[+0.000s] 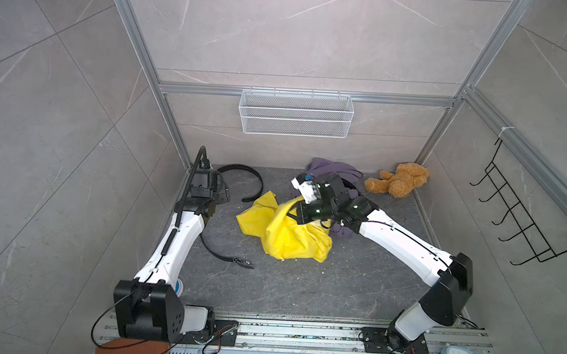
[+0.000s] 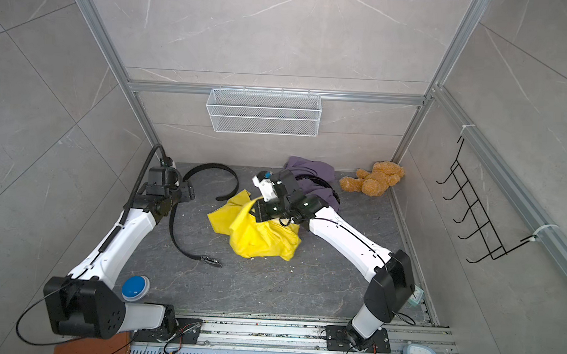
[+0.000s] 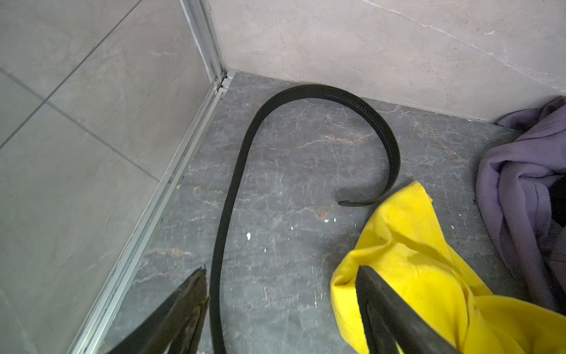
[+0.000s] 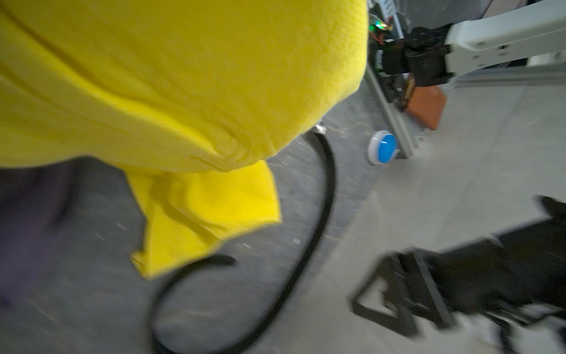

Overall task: Remove the belt from the trousers
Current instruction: Adjust the trousers at the center of the board.

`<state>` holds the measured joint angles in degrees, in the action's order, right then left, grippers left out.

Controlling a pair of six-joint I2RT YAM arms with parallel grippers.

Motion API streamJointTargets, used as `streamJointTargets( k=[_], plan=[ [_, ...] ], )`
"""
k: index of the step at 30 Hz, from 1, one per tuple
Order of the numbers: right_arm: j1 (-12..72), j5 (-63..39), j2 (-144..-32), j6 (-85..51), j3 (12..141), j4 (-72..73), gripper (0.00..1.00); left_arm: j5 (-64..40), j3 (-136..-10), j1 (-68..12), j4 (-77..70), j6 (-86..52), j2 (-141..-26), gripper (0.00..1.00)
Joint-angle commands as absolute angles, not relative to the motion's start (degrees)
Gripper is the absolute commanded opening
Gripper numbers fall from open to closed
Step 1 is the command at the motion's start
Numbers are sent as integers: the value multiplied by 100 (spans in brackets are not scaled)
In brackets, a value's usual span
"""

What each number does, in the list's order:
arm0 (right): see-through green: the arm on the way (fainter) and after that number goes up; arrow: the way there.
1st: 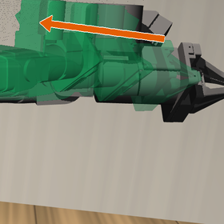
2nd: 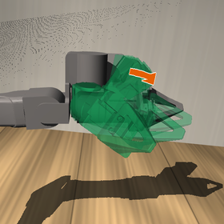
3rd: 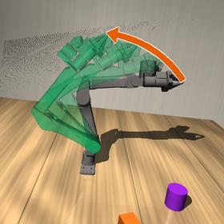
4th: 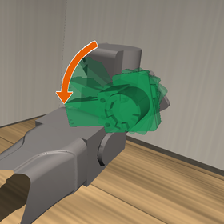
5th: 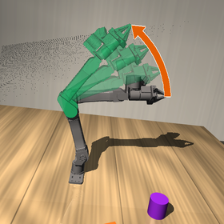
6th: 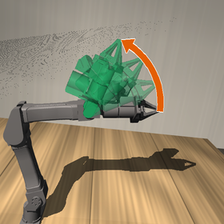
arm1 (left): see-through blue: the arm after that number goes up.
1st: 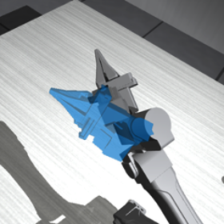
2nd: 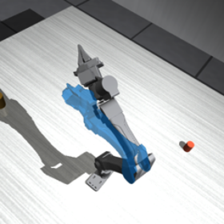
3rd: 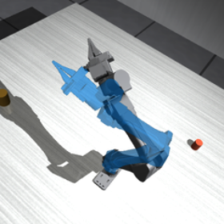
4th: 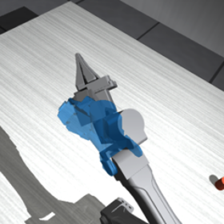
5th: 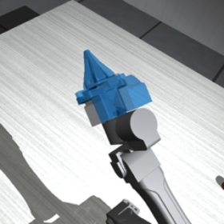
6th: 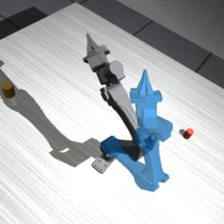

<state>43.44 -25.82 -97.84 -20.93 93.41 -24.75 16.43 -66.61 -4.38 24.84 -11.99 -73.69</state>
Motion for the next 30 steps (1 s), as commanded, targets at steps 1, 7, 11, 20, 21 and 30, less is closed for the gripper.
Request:
streamJointTargets(
  k=[1, 7, 11, 20, 21, 30],
  plan=[
    [4659, -3566, -10797, -1942, 10293, -1797, 0, 1778, -6588, -370, 2710, -1582, -6816, 79],
    [5060, -3404, -13208, -1647, 13794, -1951, 0, 2035, -6556, -318, 2768, -1517, -6426, 80],
    [4985, -3008, -16149, -2359, 18074, -2894, 0, 2047, -6576, -308, 2820, -1503, -6434, 80],
    [4985, -3221, -16161, -2465, 17097, -2385, 71, 1846, -6476, -310, 2752, -1529, -6481, 81],
    [4992, -3159, -16147, -2414, 17246, -2528, 74, 1826, -6470, -308, 2735, -1539, -6494, 81],
    [4745, -1962, -15367, -1354, 17830, -5068, 97, 1556, -6449, -346, 2637, -1646, -6546, 82]
  ],
)
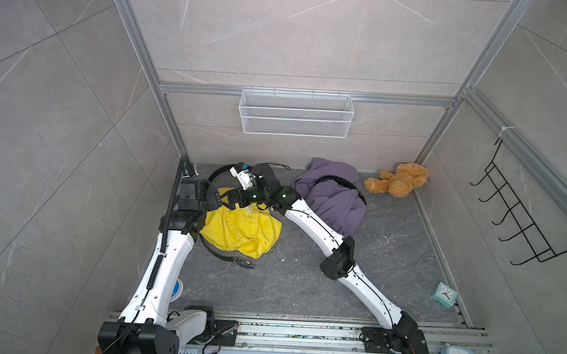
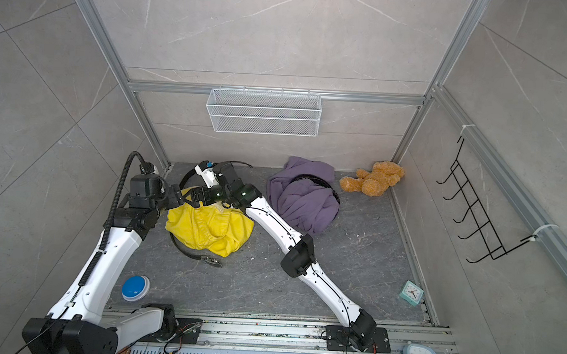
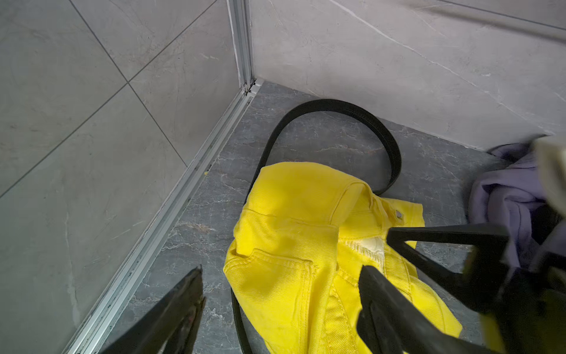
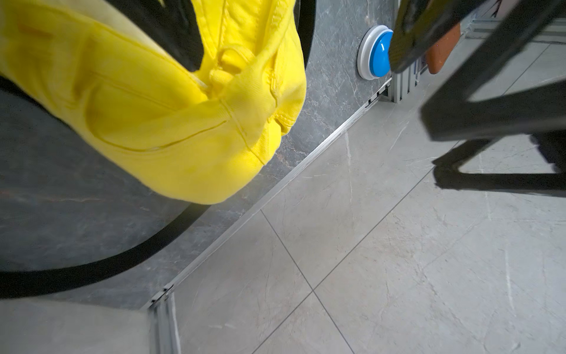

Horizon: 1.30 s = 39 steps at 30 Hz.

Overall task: Remove the belt from the trousers
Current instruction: Adjust the trousers at the center of the board, then move the trousers to the center of the board.

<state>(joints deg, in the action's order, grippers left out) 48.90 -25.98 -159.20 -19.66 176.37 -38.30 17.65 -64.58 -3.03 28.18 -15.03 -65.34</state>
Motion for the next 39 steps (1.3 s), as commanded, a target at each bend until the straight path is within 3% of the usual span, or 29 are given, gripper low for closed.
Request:
streamJointTargets(
  k=[1, 7, 12, 18, 25, 33, 39],
  plan=[
    [4679, -1693, -15209, -1156, 17738, -5446, 97, 1502, -6430, -374, 2627, -1667, -6556, 82],
    [4107, -240, -14392, -140, 16469, -6738, 97, 1557, -6248, -773, 2486, -1752, -6600, 82],
    [3405, 140, -13397, -50, 14565, -6060, 97, 1615, -6196, -1129, 2394, -1854, -6718, 82],
    [2426, 13, -12678, -258, 13057, -5531, 96, 1662, -6239, -1407, 2323, -1897, -6887, 83],
    [1533, -945, -12611, -619, 11908, -5120, 94, 1650, -6407, -1706, 2200, -1911, -7263, 83],
    [1569, -1806, -11838, -1066, 9527, -4098, 89, 1683, -6549, -1927, 2044, -1942, -7588, 83],
    [1935, -1824, -10857, -1325, 7434, -3465, 87, 1676, -6555, -1968, 2013, -1927, -7679, 83]
  ],
)
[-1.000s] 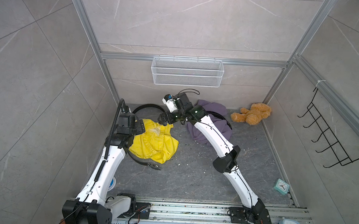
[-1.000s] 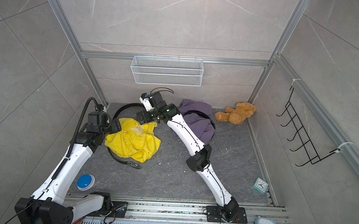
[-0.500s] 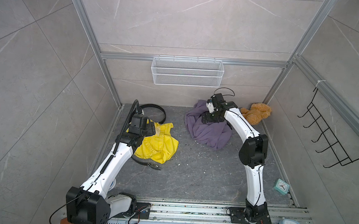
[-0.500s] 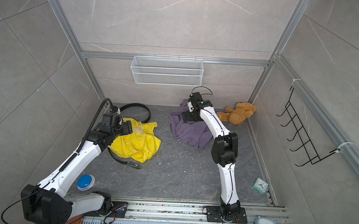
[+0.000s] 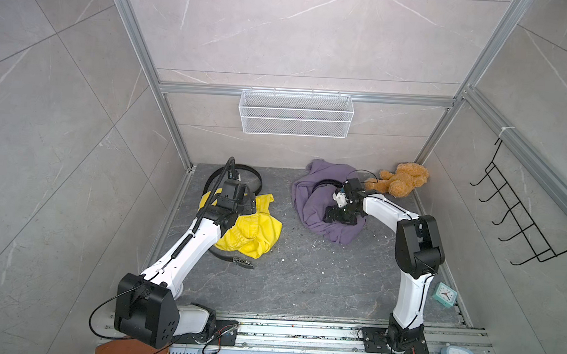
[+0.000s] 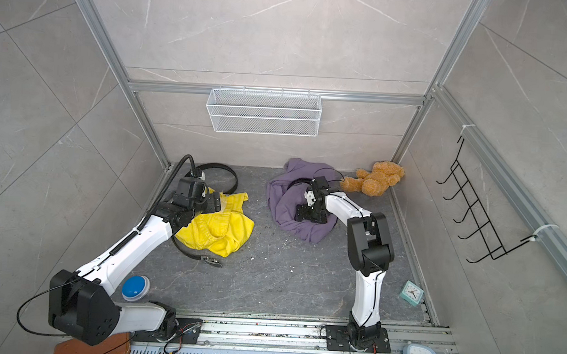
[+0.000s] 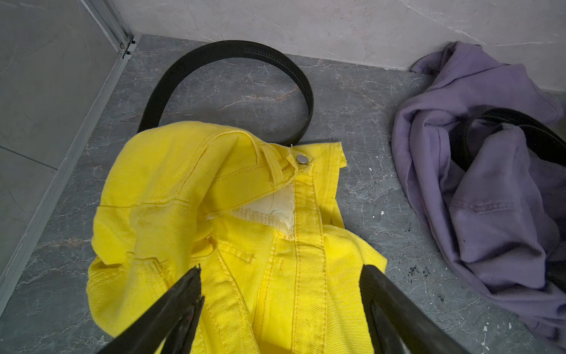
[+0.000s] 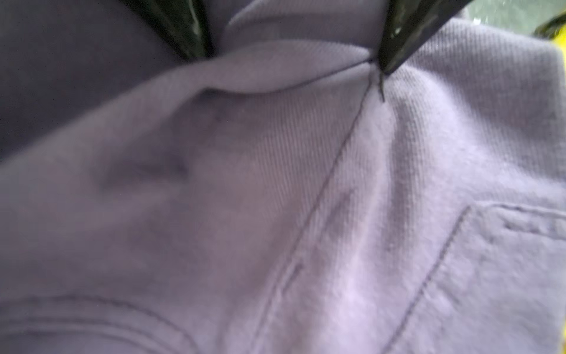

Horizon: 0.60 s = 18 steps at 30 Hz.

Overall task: Remove the belt from the trousers
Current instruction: Move the trousers to the center of the board.

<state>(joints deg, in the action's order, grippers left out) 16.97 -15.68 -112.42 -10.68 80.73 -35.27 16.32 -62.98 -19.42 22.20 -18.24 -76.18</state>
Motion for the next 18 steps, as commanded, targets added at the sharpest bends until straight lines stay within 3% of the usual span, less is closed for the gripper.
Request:
streamJointTargets(
  k=[1, 6, 11, 14, 18],
  plan=[
    [2024, -1856, -10646, -1386, 7134, -3400, 88, 1680, -6563, -1967, 2021, -1915, -7682, 83],
    [2382, -1846, -9506, -1564, 6433, -3616, 88, 1705, -6600, -1969, 2030, -1871, -7730, 83],
    [2051, -1126, -8193, -1551, 6797, -4184, 94, 1670, -6658, -2005, 2006, -1896, -7828, 83],
    [1575, -735, -8152, -1346, 6896, -4319, 94, 1616, -6721, -2040, 1969, -1896, -7931, 83],
    [874, -477, -8538, -1195, 6594, -3898, 86, 1573, -6816, -2091, 1952, -1881, -8007, 83]
  ],
)
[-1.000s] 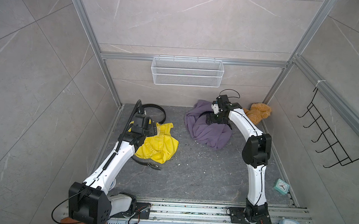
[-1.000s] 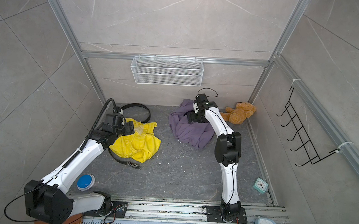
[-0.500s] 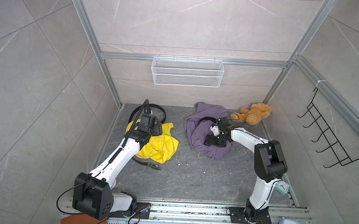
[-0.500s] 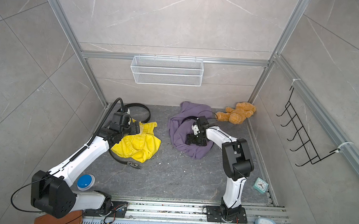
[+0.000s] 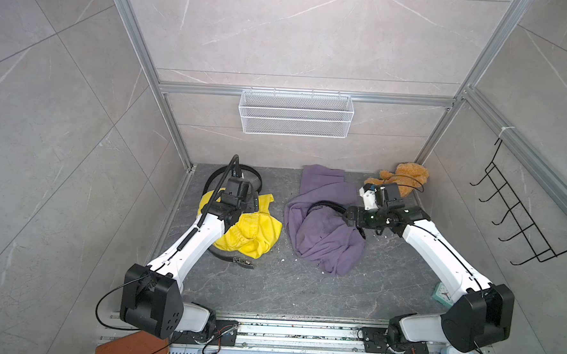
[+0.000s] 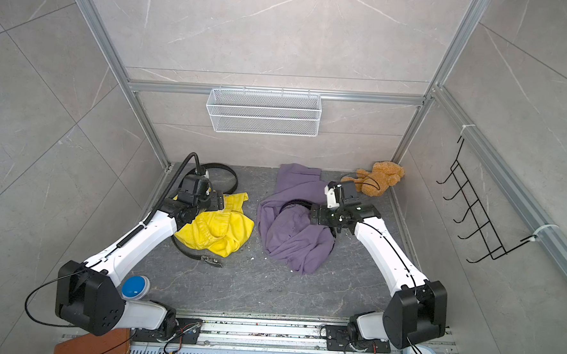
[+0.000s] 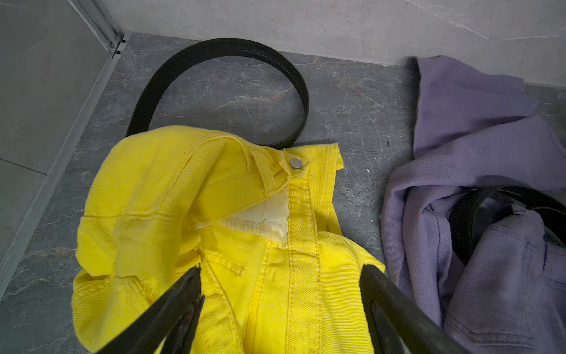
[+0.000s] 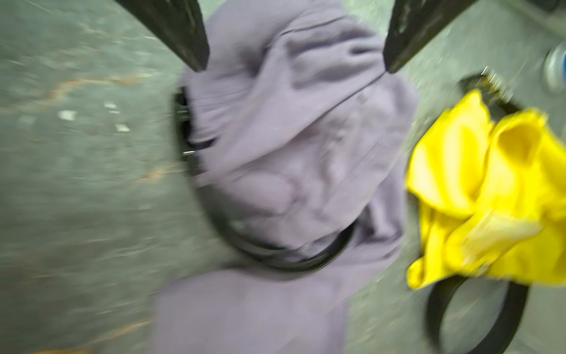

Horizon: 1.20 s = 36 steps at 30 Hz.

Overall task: Remove the belt from the trousers
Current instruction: Move the trousers to the center of the board, then adjust the trousers at the center of the board.

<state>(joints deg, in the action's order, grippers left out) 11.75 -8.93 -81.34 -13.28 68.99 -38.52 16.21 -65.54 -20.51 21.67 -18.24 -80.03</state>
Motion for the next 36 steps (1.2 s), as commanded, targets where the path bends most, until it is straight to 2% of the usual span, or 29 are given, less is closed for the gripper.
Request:
streamJointTargets(
  k=[1, 6, 20, 23, 31, 32, 34, 36],
  plan=[
    [686, -467, -8600, -1218, 6487, -3715, 83, 1565, -6829, -2099, 1960, -1875, -8000, 83],
    [256, -509, -8974, -1218, 6255, -3143, 61, 1571, -6838, -2105, 2059, -1805, -7937, 83],
    [251, -475, -10230, -1004, 6585, -2830, 53, 1668, -6702, -2104, 2074, -1817, -7805, 83],
    [270, -628, -10390, -1001, 6657, -2834, 45, 1670, -6719, -2108, 2066, -1803, -7812, 83],
    [437, -1110, -10854, -901, 6887, -2838, 32, 1655, -6776, -2105, 2039, -1831, -7849, 83],
    [458, -1109, -10901, -897, 6929, -2871, 29, 1652, -6773, -2105, 2041, -1842, -7842, 83],
    [468, -969, -10867, -902, 6973, -2854, 16, 1661, -6776, -2114, 2048, -1844, -7815, 83],
    [468, -641, -10638, -925, 6982, -2779, 9, 1678, -6777, -2110, 2078, -1840, -7781, 83]
  ],
)
